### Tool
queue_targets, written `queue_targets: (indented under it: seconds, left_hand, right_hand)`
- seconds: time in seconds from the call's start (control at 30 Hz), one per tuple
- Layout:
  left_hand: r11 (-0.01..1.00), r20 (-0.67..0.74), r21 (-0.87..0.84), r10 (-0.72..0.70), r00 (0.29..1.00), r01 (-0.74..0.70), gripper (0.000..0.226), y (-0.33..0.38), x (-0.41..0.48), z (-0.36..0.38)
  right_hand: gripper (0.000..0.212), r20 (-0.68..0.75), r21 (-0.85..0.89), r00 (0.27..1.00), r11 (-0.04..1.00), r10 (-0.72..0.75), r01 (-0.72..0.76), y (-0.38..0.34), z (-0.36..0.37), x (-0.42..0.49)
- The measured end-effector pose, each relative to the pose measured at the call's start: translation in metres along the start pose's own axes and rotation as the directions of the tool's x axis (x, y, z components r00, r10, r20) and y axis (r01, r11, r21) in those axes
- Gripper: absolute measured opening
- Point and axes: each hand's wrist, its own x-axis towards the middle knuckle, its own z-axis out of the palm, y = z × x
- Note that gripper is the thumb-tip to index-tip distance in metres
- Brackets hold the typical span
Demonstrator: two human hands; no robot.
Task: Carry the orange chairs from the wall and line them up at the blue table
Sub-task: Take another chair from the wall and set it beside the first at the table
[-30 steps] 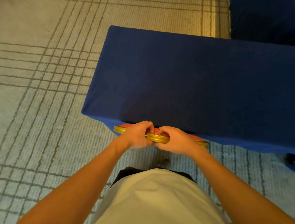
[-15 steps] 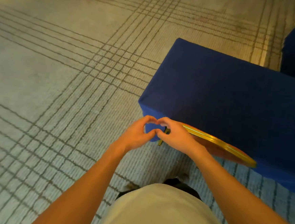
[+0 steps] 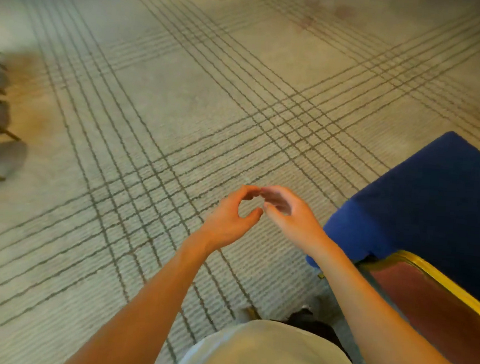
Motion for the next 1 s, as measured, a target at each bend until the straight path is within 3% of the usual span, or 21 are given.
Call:
queue_targets:
  seconds: [0.17, 0.4, 0.67, 0.8, 1.0]
  left_hand:
    - [0.977, -0.261, -0.204, -0.123, 0.957, 0.069, 0.036, -0.027, -0.028, -0.067]
    - [0.936, -0.451, -0.318, -0.286, 0.846, 0.147, 0.040, -0.076, -0.049, -0.132]
    - [0.906, -0.616, -0.367, -0.406, 0.675, 0.211, 0.053, -0.119, -0.013, -0.249]
    - [0.904, -0.687, -0.370, -0.422, 0.591, 0.216, 0.046, -0.138, -0.006, -0.303]
    - [0.883, -0.772, -0.401, -0.470, 0.428, 0.246, 0.046, -0.170, -0.040, -0.367]
  right_hand:
    - [0.027, 0.123, 0.060, 0.990, 0.996, -0.067, 0.060, -0.048, 0.061, 0.041]
    - [0.029, 0.303, 0.115, 0.946, 0.990, -0.115, 0.083, -0.085, 0.145, 0.113]
    - [0.029, 0.490, 0.169, 0.847, 0.975, -0.208, 0.143, -0.129, 0.247, 0.227]
    - [0.028, 0.571, 0.169, 0.786, 0.971, -0.236, 0.168, -0.163, 0.295, 0.278]
    - [0.031, 0.713, 0.168, 0.647, 0.962, -0.270, 0.217, -0.208, 0.382, 0.313]
